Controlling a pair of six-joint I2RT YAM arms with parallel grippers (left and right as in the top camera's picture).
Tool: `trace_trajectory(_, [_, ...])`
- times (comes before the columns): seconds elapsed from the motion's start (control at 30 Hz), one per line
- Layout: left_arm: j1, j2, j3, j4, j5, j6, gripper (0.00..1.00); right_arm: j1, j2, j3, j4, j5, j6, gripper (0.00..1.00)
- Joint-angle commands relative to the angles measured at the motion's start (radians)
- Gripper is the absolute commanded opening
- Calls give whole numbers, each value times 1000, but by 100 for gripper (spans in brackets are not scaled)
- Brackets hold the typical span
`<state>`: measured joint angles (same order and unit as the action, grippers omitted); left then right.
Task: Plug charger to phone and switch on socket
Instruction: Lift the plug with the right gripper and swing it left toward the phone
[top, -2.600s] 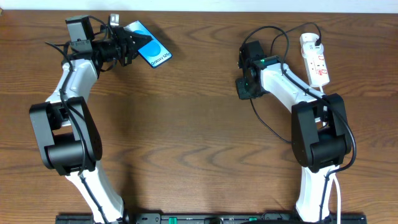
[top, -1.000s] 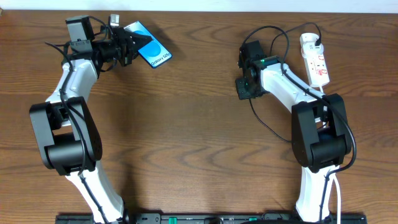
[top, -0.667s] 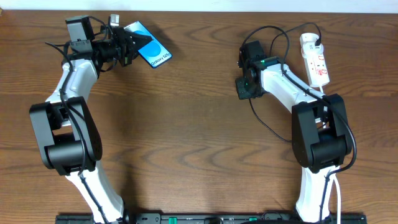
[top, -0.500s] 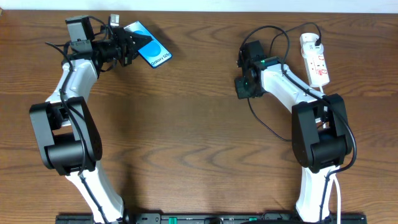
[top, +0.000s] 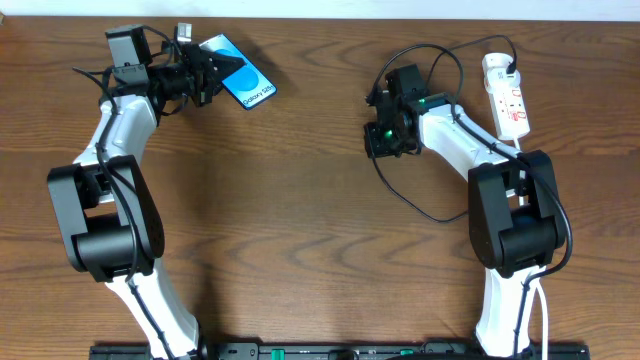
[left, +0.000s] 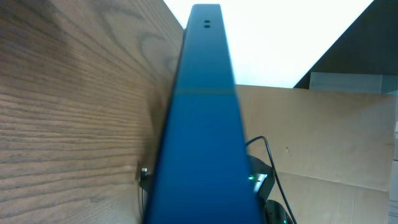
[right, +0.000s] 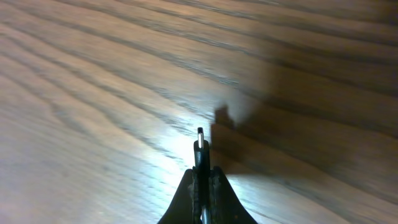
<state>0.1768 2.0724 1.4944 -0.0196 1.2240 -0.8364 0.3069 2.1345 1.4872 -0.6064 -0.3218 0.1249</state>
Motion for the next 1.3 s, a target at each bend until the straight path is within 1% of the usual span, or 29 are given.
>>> trace_trajectory(0.0, [2, -34, 31, 4, 17, 17, 7, -5, 5, -7, 18, -130, -8, 1])
trace_trajectory(0.47, [2, -34, 31, 4, 17, 17, 8, -5, 5, -7, 238, -700, -82, 1])
trace_trajectory(0.63, [2, -34, 31, 4, 17, 17, 7, -5, 5, -7, 282, -798, -129, 1])
trace_trajectory(0.93, [2, -34, 31, 4, 18, 17, 8, -5, 5, -7, 282, -937, -214, 1])
trace_trajectory(1.27, [-15, -34, 31, 5, 53, 17, 7, 29, 5, -7, 313, -1051, -234, 1])
